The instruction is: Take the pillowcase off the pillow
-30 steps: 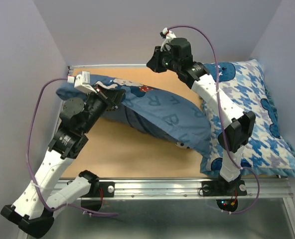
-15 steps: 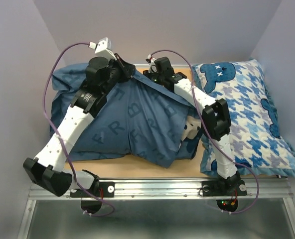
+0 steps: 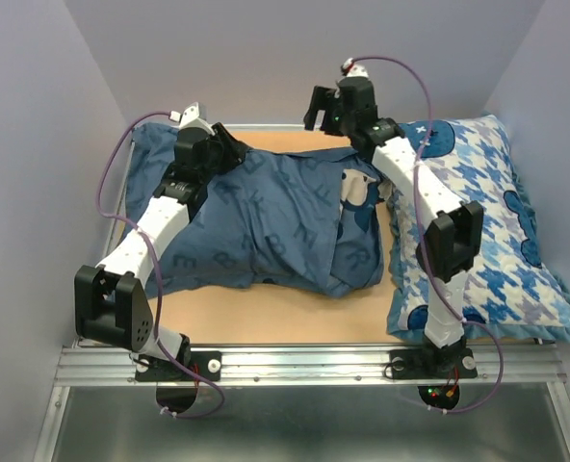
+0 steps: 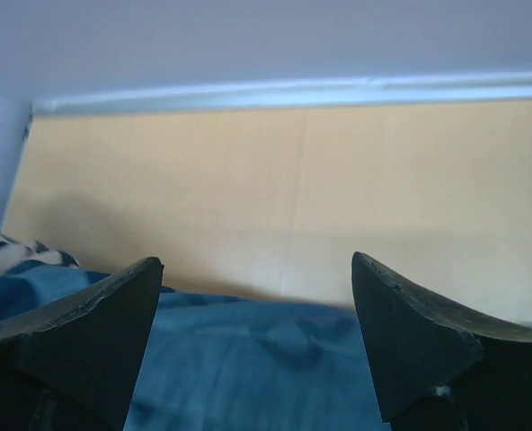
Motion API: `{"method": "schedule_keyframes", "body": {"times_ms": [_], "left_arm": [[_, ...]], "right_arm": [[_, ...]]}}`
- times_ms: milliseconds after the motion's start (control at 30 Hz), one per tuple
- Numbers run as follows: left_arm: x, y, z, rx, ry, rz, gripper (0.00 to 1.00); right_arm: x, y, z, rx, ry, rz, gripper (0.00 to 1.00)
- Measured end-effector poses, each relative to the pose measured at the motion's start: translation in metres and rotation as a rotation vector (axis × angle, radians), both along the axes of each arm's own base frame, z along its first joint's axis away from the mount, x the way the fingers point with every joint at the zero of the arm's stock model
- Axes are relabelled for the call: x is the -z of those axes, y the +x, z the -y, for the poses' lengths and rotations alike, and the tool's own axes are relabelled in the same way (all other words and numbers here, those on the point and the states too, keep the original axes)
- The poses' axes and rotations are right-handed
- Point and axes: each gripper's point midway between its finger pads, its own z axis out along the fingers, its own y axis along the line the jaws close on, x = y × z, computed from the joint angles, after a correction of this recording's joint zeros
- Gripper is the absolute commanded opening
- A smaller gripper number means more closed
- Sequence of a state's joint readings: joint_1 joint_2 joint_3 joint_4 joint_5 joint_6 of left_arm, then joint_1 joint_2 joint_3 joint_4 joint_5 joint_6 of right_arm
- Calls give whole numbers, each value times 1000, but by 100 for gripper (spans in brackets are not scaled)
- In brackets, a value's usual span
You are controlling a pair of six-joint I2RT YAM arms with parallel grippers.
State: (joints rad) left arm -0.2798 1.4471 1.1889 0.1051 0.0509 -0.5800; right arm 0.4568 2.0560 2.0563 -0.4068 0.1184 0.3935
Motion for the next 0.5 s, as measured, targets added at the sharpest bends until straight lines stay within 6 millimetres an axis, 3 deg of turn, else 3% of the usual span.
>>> {"method": "schedule_keyframes", "body": {"times_ms": [33, 133, 233, 300, 400, 500], "left_arm": [[-3, 1, 1, 6, -1, 12, 64], [-15, 5, 2, 11, -2, 67, 71], [-25, 5, 2, 9, 15, 105, 73], [-33, 2, 1, -1, 39, 130, 74], [-54, -13, 23, 19, 100, 183, 74], [-78, -38, 70, 102, 139, 247, 74]], "right_arm": [[-15, 1, 13, 42, 3, 28, 90], [-60, -5, 47, 133, 28, 103, 89], [-106, -35, 72, 187, 71, 178, 88], [-118, -63, 84, 199, 99, 194, 86], [-111, -102, 96, 196, 122, 179, 86], [-70, -132, 104, 191, 110, 101, 86]]}}
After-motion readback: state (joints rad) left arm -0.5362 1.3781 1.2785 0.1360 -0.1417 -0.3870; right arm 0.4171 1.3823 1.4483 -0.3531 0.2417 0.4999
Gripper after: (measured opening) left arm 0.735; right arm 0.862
